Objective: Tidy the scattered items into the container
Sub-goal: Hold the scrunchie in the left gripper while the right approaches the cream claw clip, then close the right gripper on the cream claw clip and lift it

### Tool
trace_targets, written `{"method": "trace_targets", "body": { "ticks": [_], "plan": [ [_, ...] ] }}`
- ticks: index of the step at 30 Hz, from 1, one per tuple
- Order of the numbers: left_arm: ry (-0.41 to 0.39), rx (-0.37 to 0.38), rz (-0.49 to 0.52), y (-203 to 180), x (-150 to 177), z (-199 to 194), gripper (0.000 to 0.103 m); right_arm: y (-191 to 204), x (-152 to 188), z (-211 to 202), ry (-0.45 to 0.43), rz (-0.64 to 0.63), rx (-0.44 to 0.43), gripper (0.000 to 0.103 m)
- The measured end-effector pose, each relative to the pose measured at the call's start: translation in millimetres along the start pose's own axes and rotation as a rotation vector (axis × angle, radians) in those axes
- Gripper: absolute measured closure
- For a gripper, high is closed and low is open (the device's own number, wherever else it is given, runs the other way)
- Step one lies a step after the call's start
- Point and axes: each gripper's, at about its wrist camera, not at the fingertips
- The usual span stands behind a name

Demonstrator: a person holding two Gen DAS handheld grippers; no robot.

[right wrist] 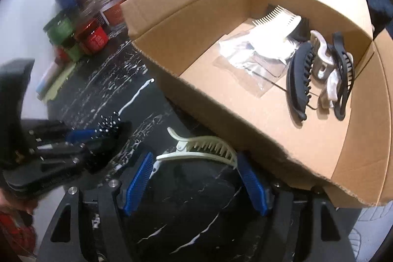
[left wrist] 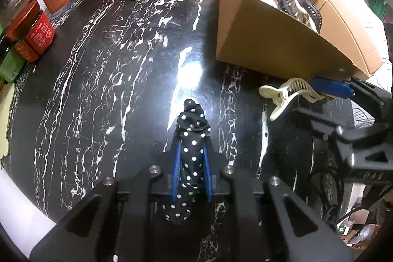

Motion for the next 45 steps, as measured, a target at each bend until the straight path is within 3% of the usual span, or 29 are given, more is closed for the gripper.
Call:
{"method": "trace_targets", "body": {
  "ticks": [3,6,7,13,20,25,30,32,45],
  "plan": [
    [0.0,0.001,0.0,-0.5,-3.0,1.3,0.088,5.2,1.4,4.0,0.002,-0.035,0.005,0.023],
    [0.001,0.003,0.001,-0.4,-4.6,2.1,0.088,-0.4,6.5,20.4,0.109,0.015,-0.031,0.022],
    [-0.001,0.003,0.0,-0.5,-4.7,2.1,0.088,-0.2,7.7,16.2,0.07,0.013,-0.036,0.022],
    [-0.005,0.004,-0.001,-0.3,-5.8,2.9,0.088,2.2,13.3,14.6,0.079,0.019,-0.081,0.024],
    [-0.005,0.005,0.001,0.6,-5.9,1.9,0.088,3.2,3.4,17.5,0.076,0.009,-0.134,0.04],
    [-0.004,0.006,-0.003,-1.9,-10.1,3.4,0.088,7.9,-2.9,23.2,0.085,-0.066,-0.098,0.045],
    [-0.001,0.006,-0.008,-2.5,-14.0,4.8,0.088,8.5,-3.9,23.7,0.084,-0.123,-0.038,0.08],
    [0.0,0.006,-0.008,-2.9,-15.0,4.7,0.088,4.7,-2.2,22.2,0.088,-0.116,-0.022,0.085],
    [0.005,0.006,0.02,-19.0,-13.1,7.4,0.088,-4.0,22.2,3.9,0.095,-0.049,0.024,0.086]
  ]
}}
Point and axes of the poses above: each gripper's, at about its wrist camera, not at the fingertips, and z roughly the way its jaws point, y to its left, x to its underside, and after that the axes turned 4 degrees about -y, right-handed
